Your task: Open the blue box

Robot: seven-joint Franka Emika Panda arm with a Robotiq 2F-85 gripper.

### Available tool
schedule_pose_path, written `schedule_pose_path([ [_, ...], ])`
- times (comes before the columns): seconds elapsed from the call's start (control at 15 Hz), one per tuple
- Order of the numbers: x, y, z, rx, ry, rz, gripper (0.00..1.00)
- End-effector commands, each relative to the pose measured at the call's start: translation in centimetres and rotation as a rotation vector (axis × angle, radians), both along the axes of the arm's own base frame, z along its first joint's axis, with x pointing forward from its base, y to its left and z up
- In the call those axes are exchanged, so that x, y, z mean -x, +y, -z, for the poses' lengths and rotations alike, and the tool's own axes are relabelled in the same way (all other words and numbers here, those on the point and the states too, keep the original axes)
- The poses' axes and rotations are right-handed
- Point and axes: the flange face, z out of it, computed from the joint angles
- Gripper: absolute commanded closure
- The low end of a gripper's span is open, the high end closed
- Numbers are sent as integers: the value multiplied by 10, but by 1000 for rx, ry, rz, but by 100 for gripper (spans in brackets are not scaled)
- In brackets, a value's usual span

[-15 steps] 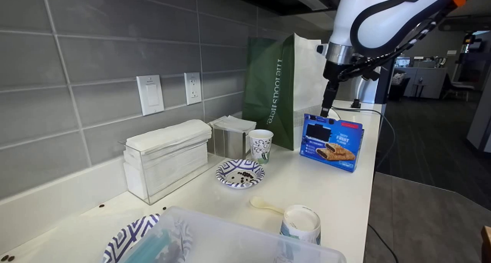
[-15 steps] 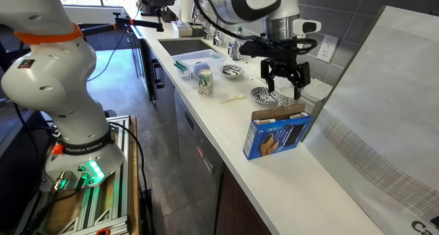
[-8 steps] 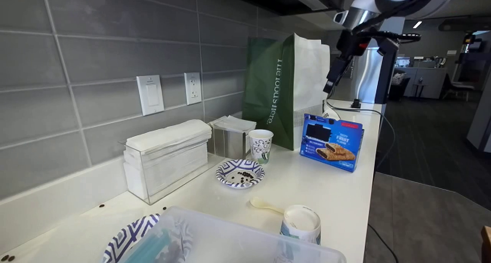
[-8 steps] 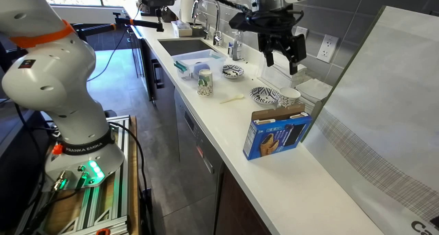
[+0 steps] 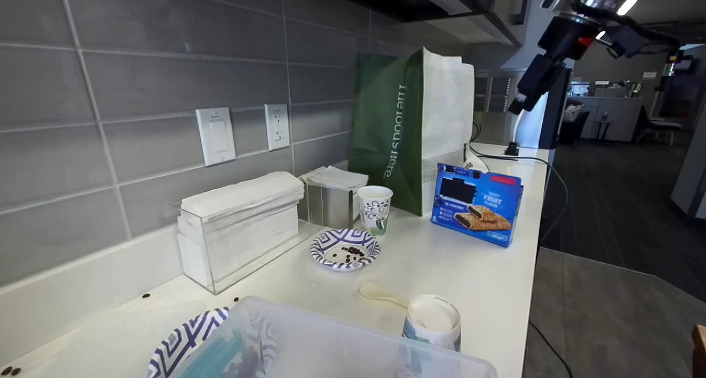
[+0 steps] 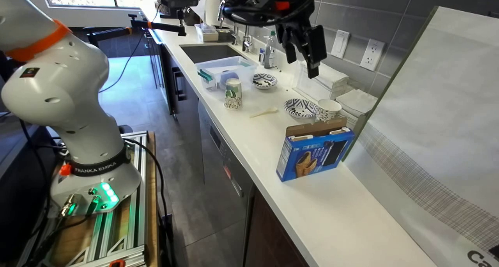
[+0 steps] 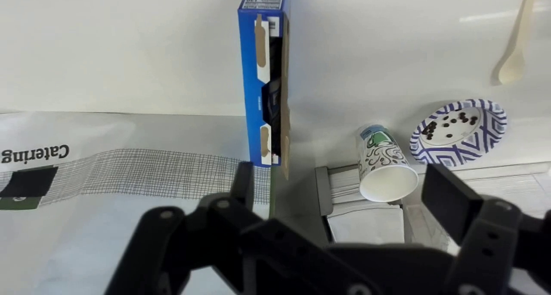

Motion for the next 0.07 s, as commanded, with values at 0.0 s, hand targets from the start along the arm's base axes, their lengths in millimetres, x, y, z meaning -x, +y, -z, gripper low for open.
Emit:
schedule_pose_path([
  [0.0,1,1,0,-2,1,-1,0],
])
